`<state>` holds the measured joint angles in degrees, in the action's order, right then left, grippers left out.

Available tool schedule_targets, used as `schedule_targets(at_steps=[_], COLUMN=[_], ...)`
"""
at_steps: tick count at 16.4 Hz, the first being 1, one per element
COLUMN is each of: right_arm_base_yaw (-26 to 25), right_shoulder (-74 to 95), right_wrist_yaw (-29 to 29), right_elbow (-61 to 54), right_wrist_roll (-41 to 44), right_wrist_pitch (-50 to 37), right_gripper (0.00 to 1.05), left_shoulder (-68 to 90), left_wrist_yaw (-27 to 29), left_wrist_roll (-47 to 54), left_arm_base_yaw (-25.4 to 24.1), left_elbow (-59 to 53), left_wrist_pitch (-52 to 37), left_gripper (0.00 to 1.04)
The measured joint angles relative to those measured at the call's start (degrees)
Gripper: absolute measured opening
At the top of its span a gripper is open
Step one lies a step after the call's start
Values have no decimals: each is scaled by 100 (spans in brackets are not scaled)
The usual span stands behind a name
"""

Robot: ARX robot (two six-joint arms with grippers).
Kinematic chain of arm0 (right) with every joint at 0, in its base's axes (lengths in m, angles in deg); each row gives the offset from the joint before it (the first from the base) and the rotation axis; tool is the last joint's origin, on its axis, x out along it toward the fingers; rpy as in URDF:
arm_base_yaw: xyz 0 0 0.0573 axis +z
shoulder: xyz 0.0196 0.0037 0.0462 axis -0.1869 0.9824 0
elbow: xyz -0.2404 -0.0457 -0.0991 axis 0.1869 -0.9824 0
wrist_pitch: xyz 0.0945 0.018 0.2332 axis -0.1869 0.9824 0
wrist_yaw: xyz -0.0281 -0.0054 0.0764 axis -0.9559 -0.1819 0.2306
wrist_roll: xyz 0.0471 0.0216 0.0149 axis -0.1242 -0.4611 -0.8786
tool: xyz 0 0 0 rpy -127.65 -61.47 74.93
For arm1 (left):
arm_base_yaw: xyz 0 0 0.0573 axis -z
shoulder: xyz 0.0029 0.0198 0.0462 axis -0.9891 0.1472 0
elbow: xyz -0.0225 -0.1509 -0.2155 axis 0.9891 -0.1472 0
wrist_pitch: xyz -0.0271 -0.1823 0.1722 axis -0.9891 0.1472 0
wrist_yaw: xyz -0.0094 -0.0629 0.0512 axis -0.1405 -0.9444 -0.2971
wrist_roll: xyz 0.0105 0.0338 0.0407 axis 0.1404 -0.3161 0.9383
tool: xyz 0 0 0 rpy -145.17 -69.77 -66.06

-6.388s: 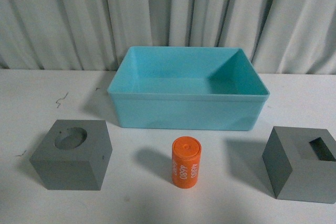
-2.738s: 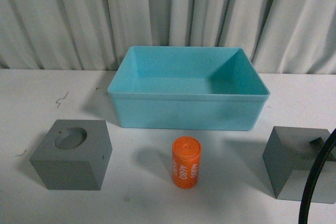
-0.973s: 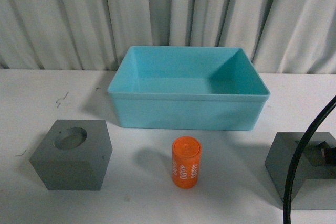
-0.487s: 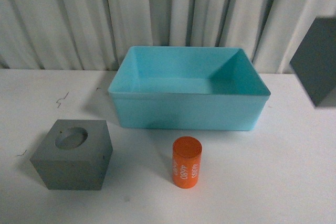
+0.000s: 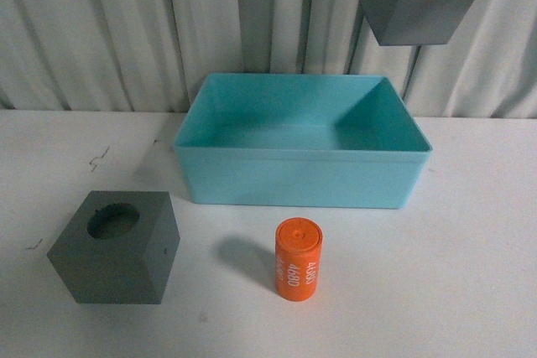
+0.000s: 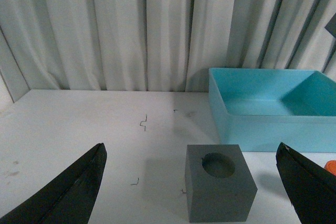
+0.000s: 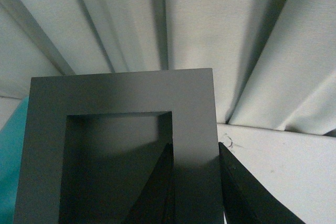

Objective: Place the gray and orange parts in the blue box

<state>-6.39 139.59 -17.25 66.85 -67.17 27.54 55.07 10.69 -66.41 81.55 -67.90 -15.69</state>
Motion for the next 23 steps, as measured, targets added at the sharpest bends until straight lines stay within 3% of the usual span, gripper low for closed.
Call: schedule_targets(at_steps=[14, 15, 21, 22, 23], right_arm_base_yaw=[426, 424, 413, 400, 352], right_shoulder=[1276, 1318, 1322, 1207, 1012], right_wrist_yaw=[-396, -345, -356, -411, -450], right_elbow=[549, 584, 505, 334, 144], right_wrist_roll=[-1097, -1169, -1237, -1241, -1239], right_wrist_pitch=[22, 74, -111, -262, -437], right_gripper=[19, 23, 93, 100, 97], left_shoulder=[0, 0, 0, 0, 0], left_wrist_yaw=[-2, -2, 0, -2, 0], left_wrist_roll=[2, 2, 2, 2, 2], left_arm_base_yaw=[0, 0, 0, 0, 0], left_elbow=[0, 0, 0, 0, 0], left_wrist_pitch=[2, 0, 0, 2, 0], left_gripper=[98, 98, 98, 98, 98])
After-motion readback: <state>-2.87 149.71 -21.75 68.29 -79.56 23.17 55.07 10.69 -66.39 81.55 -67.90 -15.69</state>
